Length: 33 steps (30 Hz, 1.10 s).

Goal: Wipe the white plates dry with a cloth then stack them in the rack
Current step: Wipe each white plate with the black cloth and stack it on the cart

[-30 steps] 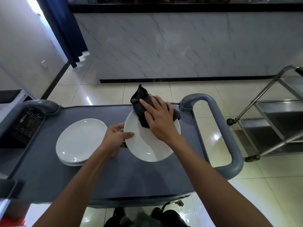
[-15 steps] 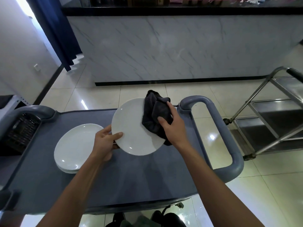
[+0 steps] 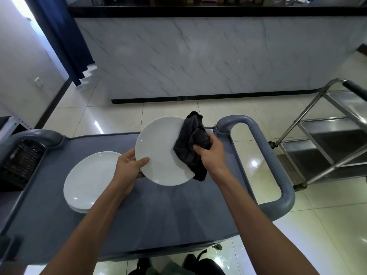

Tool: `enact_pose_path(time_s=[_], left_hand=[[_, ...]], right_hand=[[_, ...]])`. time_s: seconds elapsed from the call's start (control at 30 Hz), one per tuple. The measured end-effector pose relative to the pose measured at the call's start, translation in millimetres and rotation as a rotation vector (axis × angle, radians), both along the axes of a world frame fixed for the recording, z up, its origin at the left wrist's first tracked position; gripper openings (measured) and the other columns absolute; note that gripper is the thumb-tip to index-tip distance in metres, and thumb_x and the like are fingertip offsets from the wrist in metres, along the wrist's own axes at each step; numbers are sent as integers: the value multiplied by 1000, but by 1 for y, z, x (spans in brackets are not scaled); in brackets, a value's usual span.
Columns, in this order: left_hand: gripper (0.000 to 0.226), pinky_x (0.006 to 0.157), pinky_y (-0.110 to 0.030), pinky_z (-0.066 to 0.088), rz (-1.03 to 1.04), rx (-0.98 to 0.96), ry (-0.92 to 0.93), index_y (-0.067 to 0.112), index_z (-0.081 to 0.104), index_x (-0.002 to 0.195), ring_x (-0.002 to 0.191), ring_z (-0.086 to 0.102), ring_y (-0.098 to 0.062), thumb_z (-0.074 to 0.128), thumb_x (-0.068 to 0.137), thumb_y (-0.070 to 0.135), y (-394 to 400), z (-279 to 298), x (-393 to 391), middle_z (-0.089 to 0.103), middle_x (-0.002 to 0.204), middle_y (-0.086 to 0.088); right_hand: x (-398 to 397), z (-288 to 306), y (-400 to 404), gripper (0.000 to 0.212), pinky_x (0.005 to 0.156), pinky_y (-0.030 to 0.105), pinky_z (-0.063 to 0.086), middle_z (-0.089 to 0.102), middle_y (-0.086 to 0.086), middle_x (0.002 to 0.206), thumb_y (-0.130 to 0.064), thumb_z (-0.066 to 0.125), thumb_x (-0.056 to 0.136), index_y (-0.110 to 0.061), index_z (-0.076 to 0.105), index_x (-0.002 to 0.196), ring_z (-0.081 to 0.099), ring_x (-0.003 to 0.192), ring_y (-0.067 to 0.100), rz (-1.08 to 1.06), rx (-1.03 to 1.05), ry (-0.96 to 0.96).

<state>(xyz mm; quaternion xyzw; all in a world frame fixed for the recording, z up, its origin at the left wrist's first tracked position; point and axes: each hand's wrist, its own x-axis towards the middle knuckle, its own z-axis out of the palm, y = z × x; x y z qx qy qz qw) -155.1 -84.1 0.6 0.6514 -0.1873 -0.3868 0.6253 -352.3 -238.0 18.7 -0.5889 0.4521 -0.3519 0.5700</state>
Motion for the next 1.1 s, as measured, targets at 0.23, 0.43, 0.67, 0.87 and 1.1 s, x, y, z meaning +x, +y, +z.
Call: enact_pose_path(time_s=[0.23, 0.43, 0.67, 0.87, 1.1], left_hand=[[36, 69, -44, 60, 3, 104, 208, 12, 63, 124, 101, 68, -35, 49, 102, 35, -5, 7, -13, 70, 116, -16], [90, 77, -60, 58, -117, 309, 448, 4, 63, 117, 100, 71, -42, 28, 89, 82, -2, 8, -5, 73, 109, -21], [96, 63, -41, 59, -280, 425, 479, 1, 63, 120, 94, 73, -37, 37, 82, 85, -3, 6, 5, 73, 112, -18], [56, 56, -27, 54, -213, 312, 652, 1, 66, 116, 78, 73, -27, 50, 92, 50, -7, 8, 0, 74, 113, -13], [22, 67, -31, 63, 156, -53, 889, -14, 56, 110, 85, 69, -28, 42, 95, -6, -17, 5, -15, 61, 103, -20]], right_hand=[[-2, 12, 4, 38, 87, 32, 57, 71, -6, 105, 1, 68, 83, -23, 66, 114, 66, 99, 8, -60, -175, -36], [-13, 12, 11, 43, 78, 17, 53, 68, -17, 97, 4, 62, 84, -31, 65, 109, 64, 97, 4, -78, -321, -134], [-20, 4, 12, 47, 84, 27, 55, 68, -8, 103, 14, 57, 80, -22, 66, 111, 65, 102, 19, 12, -475, -209], [-25, -7, 7, 52, 88, 42, 57, 69, -7, 105, 16, 54, 77, -21, 67, 112, 65, 104, 20, 86, -501, -163], [-38, -17, 0, 45, 85, 49, 54, 70, 4, 112, 10, 53, 79, -9, 68, 117, 66, 104, 23, 262, -688, -2]])
